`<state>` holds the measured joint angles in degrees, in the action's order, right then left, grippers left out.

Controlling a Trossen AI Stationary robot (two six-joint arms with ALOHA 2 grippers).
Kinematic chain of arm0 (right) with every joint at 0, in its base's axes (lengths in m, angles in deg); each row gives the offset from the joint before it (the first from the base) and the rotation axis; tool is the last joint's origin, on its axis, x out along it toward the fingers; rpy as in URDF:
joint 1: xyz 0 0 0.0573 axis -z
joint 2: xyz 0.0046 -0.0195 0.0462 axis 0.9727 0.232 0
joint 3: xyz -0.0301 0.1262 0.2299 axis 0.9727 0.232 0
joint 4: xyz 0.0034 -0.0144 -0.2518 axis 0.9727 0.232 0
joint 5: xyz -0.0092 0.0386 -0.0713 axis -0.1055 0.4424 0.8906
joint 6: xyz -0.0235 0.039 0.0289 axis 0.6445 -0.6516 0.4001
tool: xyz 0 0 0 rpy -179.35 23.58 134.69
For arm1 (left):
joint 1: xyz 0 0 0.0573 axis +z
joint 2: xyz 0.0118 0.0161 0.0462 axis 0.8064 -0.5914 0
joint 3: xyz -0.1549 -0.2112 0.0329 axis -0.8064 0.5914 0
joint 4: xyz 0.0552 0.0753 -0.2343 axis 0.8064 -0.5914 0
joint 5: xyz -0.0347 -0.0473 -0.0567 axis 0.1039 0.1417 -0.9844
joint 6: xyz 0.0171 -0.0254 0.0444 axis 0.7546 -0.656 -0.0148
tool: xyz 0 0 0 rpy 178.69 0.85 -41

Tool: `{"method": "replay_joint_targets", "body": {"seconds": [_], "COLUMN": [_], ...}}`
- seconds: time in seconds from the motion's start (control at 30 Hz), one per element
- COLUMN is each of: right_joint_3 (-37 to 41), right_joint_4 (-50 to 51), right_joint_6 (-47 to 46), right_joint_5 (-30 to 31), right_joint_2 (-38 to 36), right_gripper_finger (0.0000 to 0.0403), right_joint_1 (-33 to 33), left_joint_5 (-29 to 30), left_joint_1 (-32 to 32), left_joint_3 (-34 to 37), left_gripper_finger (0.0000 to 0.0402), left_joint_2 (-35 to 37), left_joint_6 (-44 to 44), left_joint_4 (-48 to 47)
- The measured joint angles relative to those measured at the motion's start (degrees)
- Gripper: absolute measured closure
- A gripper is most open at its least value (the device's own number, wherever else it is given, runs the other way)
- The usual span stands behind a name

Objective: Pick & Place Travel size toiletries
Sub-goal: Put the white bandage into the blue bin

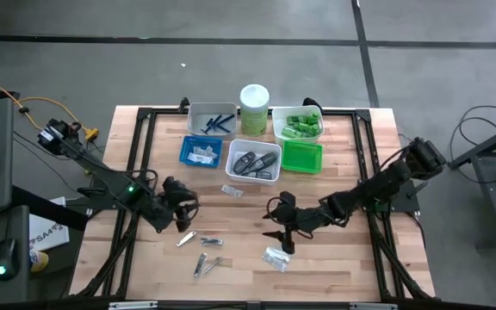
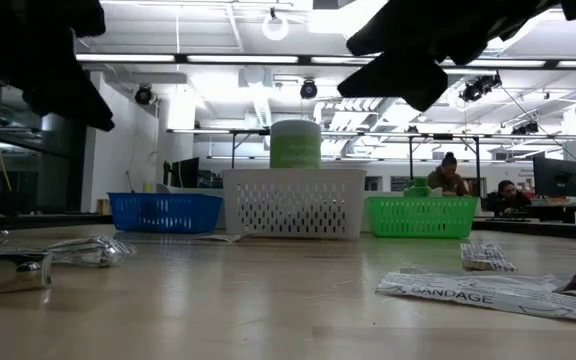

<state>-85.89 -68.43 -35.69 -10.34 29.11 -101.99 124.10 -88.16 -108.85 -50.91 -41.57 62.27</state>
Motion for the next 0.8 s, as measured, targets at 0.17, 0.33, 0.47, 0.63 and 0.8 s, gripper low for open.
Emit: {"method": "replay_joint_targets", "body": {"seconds": [0.17, 0.33, 0.47, 0.63, 0.8], "right_joint_3": [0.0, 0.0, 0.0, 0.0, -0.1], "right_joint_4": [2.7, 5.1, 7.3, 9.5, 4.8], "right_joint_6": [0.2, -0.3, -5.4, -8.8, -8.9], "right_joint_5": [0.0, 1.6, 5.3, 13.6, 16.0], "right_joint_2": [0.0, 0.0, 0.0, 0.0, 2.2], "right_gripper_finger": [0.0158, 0.0158, 0.0158, 0.0158, 0.0158], "right_joint_1": [0.7, 1.1, 1.2, 1.2, 1.9], "left_joint_5": [-3.9, -7.6, -9.3, -11.2, -11.7], "left_joint_1": [2.9, 7.9, 11.8, 16.1, 18.0], "left_joint_3": [-0.1, -0.1, -0.1, -0.1, 0.0], "left_gripper_finger": [0.0270, 0.0270, 0.0270, 0.0270, 0.0270], "left_joint_2": [-0.9, -2.0, -5.0, -11.3, -15.2], "left_joint_6": [-7.3, -6.8, -5.4, 1.2, 9.9], "left_joint_4": [-0.4, 0.7, 5.2, 11.7, 14.6]}}
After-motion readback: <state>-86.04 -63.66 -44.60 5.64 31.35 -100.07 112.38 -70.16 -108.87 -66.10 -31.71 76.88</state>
